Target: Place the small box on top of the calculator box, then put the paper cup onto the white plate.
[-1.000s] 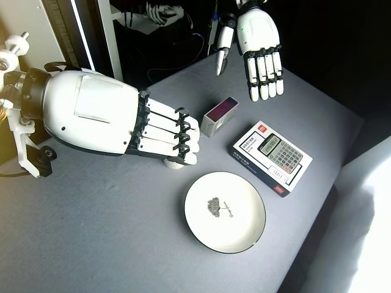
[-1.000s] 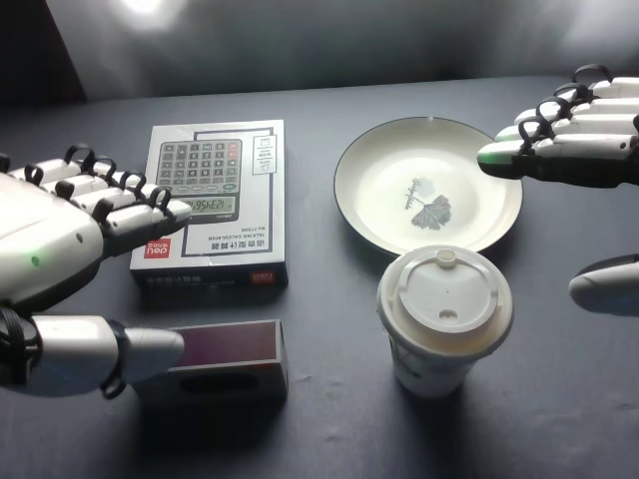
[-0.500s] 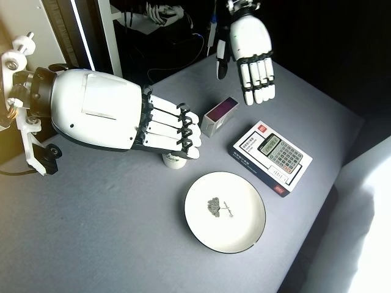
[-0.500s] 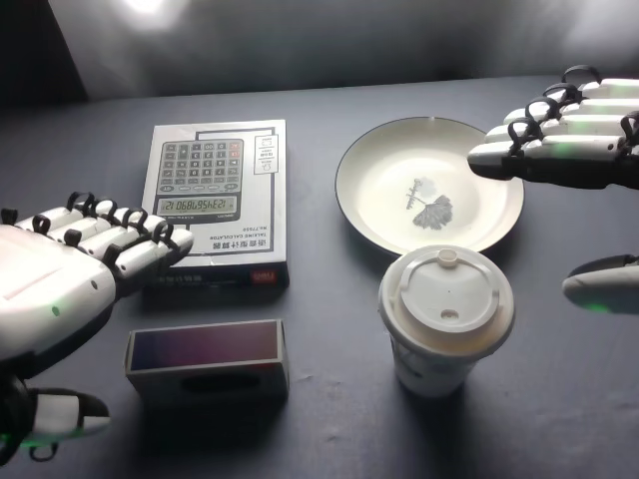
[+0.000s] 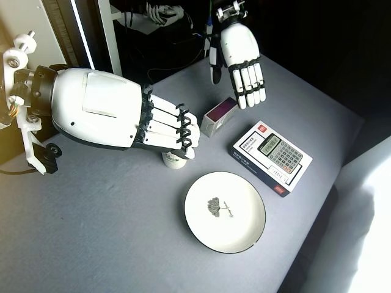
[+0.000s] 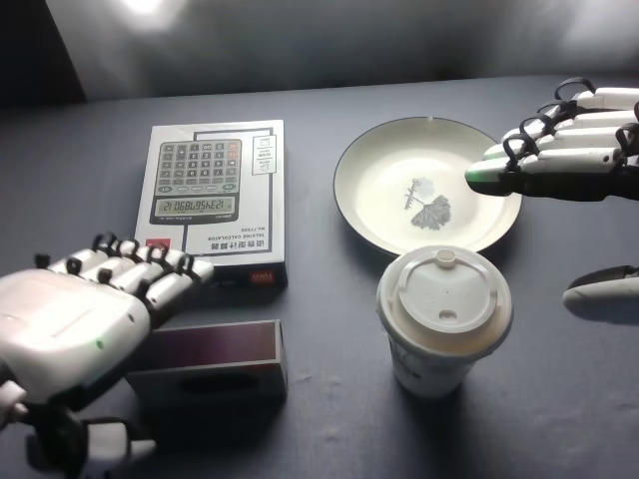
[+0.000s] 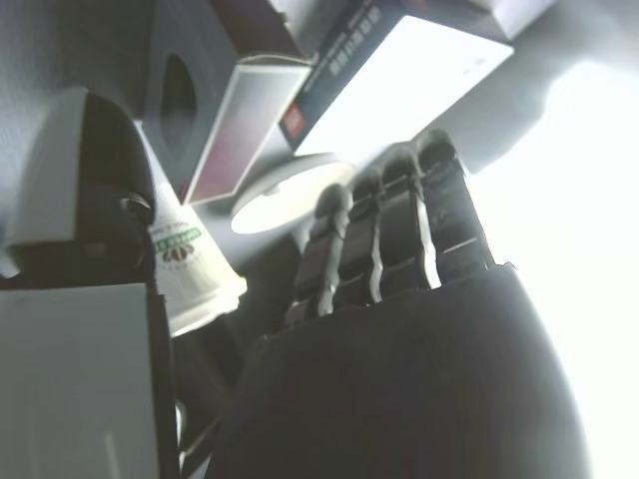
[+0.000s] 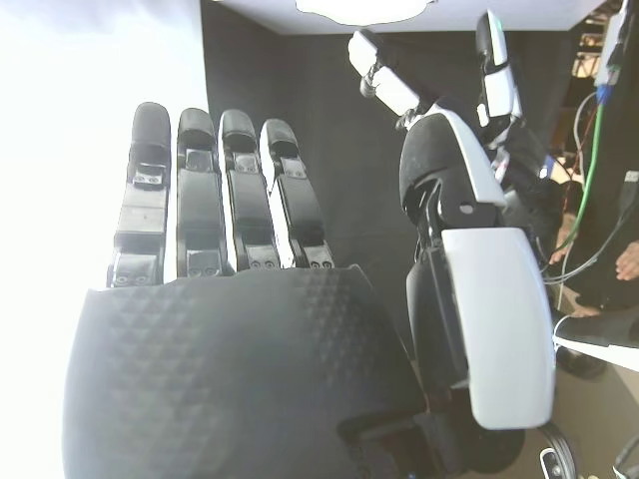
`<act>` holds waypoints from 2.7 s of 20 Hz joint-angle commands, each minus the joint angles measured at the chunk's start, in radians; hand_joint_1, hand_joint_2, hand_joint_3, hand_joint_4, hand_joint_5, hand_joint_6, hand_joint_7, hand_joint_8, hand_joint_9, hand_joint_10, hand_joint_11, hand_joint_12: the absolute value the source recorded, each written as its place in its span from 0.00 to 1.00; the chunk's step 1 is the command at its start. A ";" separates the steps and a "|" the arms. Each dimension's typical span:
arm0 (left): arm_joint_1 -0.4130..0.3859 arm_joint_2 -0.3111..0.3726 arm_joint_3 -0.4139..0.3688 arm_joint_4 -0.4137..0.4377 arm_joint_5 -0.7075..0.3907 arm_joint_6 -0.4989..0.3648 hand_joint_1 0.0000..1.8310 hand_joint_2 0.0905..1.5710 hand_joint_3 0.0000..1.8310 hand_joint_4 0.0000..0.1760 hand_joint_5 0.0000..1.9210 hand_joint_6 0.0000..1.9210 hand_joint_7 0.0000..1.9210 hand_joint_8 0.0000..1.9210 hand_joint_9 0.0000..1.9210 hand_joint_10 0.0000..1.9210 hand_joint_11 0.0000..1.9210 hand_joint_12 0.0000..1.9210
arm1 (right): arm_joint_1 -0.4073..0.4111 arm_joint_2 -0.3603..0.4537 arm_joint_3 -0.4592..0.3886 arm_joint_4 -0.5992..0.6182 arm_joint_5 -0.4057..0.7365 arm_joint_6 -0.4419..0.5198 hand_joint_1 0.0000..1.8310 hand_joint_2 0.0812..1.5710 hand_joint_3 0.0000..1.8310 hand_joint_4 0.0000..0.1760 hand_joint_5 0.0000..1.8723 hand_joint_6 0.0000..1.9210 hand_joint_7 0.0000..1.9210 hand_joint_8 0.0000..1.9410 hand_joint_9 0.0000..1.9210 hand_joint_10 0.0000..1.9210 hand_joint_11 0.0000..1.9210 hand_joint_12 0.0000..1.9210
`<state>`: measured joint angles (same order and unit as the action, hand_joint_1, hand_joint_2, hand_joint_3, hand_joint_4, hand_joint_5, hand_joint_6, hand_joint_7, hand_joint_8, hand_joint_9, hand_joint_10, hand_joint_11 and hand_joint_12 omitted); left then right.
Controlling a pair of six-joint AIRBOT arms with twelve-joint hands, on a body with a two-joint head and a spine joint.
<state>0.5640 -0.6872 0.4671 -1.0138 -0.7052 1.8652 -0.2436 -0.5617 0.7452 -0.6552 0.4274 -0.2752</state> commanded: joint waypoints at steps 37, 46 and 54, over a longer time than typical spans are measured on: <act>-0.051 -0.195 0.177 0.024 -0.029 0.053 0.68 0.73 0.00 0.00 0.49 0.44 0.43 0.76 0.35 0.58 0.23 0.68 | 0.045 -0.064 -0.002 0.030 0.026 0.091 0.19 0.80 0.00 0.00 0.14 0.00 0.15 0.00 0.14 0.00 0.00 0.38; -0.235 -0.198 0.300 -0.071 0.126 0.184 0.67 0.74 0.00 0.00 0.47 0.47 0.43 0.76 0.36 0.58 0.22 0.69 | 0.139 -0.123 -0.001 0.036 -0.061 0.107 0.19 0.81 0.00 0.00 0.15 0.00 0.14 0.00 0.13 0.00 0.00 0.36; -0.367 -0.278 0.497 -0.104 0.271 0.233 0.67 0.75 0.00 0.00 0.44 0.51 0.42 0.79 0.34 0.61 0.22 0.72 | 0.151 -0.127 0.000 0.178 -0.045 0.066 0.18 0.80 0.00 0.00 0.16 0.00 0.16 0.00 0.16 0.00 0.00 0.42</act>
<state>0.1989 -0.9825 0.9752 -1.1431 -0.3866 2.0926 -0.1085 -0.6983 0.7475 -0.4980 0.2726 -0.2207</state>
